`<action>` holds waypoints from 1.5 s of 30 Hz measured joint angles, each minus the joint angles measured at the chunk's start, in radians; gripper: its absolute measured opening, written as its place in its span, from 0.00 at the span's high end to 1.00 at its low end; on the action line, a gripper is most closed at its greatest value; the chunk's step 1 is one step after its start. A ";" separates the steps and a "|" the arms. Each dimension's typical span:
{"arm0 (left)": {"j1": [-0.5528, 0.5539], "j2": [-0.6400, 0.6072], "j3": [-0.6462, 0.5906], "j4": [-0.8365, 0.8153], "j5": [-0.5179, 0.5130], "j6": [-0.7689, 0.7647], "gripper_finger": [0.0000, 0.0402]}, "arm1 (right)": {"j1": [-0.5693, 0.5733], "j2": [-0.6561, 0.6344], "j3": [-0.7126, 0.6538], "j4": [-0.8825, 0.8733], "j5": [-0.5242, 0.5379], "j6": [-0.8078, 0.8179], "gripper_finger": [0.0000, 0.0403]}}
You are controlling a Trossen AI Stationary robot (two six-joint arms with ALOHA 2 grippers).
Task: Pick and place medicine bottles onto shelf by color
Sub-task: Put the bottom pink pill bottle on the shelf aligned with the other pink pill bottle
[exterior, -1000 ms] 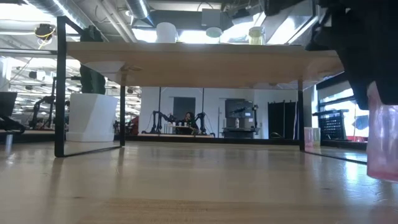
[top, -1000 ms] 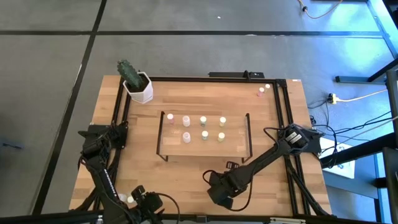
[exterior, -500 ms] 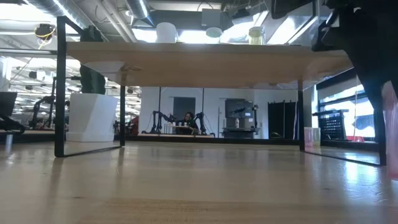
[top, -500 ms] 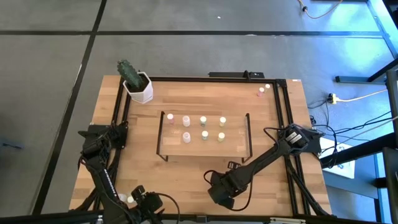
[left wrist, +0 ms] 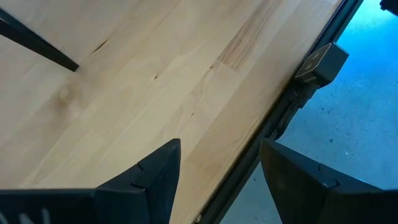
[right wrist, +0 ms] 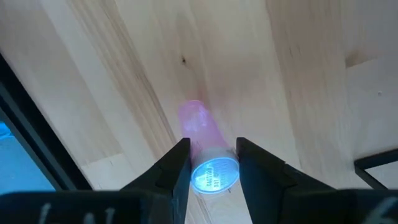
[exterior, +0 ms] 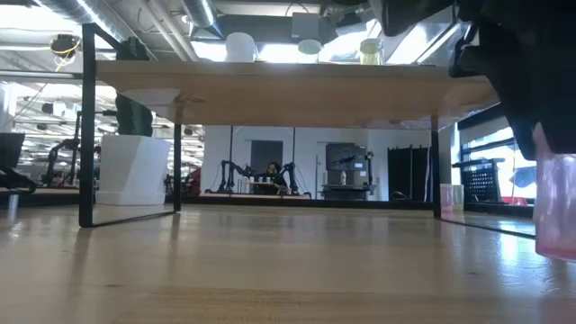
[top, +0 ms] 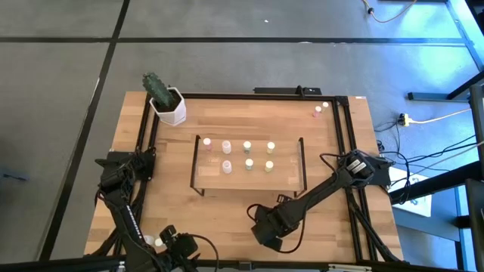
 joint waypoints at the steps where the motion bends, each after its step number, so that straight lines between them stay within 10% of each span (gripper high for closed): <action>1: 0.000 0.000 0.000 0.000 0.000 0.000 0.47 | 0.000 0.000 0.000 0.000 0.000 0.000 0.70; 36: 0.000 0.000 0.000 0.000 -0.001 0.048 0.47 | 0.001 0.000 0.009 -0.011 -0.069 -0.022 0.49; 45: 0.001 0.000 0.000 -0.001 -0.001 0.051 0.47 | 0.001 0.000 0.124 -0.132 0.050 -0.026 0.49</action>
